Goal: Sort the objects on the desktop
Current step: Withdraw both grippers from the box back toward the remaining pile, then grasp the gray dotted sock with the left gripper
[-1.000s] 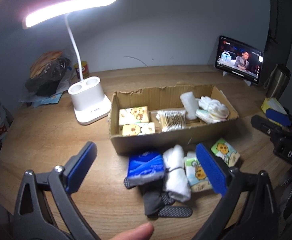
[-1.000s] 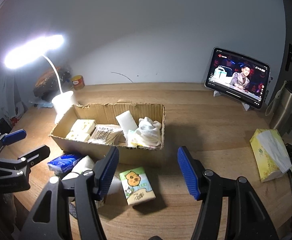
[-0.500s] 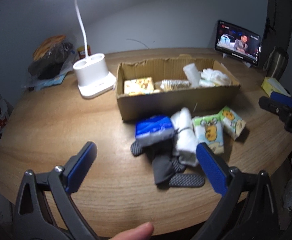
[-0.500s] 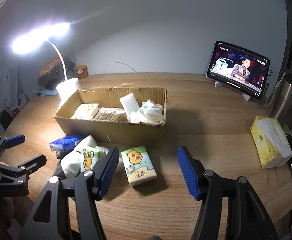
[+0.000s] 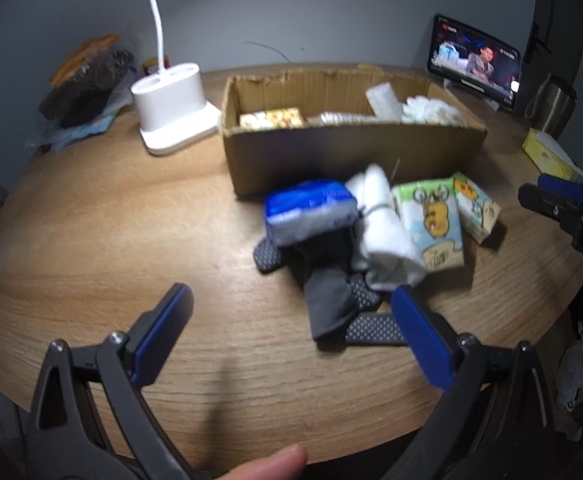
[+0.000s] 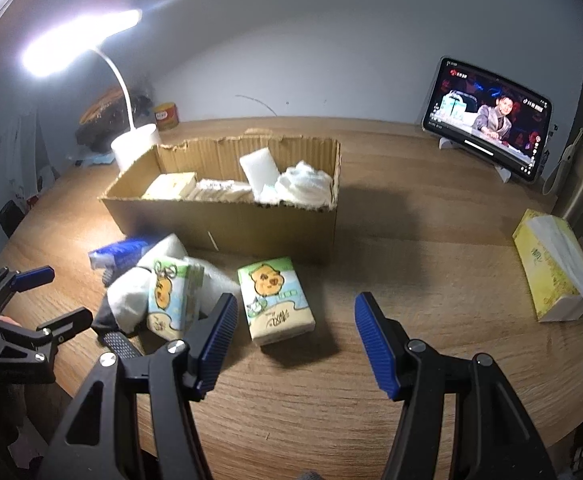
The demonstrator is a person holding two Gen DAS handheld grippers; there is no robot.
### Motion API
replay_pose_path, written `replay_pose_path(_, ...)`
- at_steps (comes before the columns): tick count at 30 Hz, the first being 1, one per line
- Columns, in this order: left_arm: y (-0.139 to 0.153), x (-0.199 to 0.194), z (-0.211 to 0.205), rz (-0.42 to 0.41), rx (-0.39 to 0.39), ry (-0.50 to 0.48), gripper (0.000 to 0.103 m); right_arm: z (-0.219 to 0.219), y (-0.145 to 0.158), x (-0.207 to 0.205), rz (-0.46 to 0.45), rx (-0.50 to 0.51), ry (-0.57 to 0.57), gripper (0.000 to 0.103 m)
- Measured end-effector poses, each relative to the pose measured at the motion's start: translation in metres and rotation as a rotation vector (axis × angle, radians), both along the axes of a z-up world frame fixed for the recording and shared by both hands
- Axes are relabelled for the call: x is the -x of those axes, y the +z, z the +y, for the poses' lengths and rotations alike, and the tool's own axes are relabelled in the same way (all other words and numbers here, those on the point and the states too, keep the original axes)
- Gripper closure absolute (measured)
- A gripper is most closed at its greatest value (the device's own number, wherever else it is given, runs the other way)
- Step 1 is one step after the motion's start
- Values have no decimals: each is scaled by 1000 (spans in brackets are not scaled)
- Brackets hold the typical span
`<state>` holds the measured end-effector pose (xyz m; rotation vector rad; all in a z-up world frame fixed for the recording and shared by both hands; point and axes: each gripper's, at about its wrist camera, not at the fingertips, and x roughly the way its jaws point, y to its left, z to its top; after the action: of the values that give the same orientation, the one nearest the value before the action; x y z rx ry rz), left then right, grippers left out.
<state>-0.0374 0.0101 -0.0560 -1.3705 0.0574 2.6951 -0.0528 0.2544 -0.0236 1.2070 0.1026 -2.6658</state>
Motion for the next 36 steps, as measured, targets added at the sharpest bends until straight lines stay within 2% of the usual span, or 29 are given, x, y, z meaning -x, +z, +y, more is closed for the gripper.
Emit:
replay_pose_path(5,-13,3,5,-34,-4,-18,2,2,-10,4,-26,1,6,0)
replay_pose_path(12,-24,14,3,-47,10,9,2,-9,-12,5,-38,11,58,0)
replay_pose_path(17,-30,22,1,-53,3,4,2,-28,-14,4,-61,81,125,0)
replay_pose_path(20,-30,27,1,-49,-23,10,2,-44,-18,6,-74,85,147,0)
replay_pose_path(24,-33,34,4,-48,-4,12,4,-60,-26,9,-101,86,167,0)
replay_pose_path(25,-33,34,5,-48,-3,7,12,-62,-27,10,-109,88,170,0)
replay_pose_path(26,-32,33,6,-42,0,-5,15,-64,-29,12,-117,90,171,0)
replay_pose_path(28,-29,31,7,-40,-6,-26,31,-65,-31,13,-134,100,168,0)
replay_pose_path(32,-26,28,9,-31,-20,-59,50,-66,-35,15,-159,129,164,0)
replay_pose_path(34,-25,26,11,-26,-35,-76,64,-67,-36,14,-156,125,160,0)
replay_pose_path(36,-24,24,12,-20,-38,-92,67,-68,-36,14,-153,128,162,0)
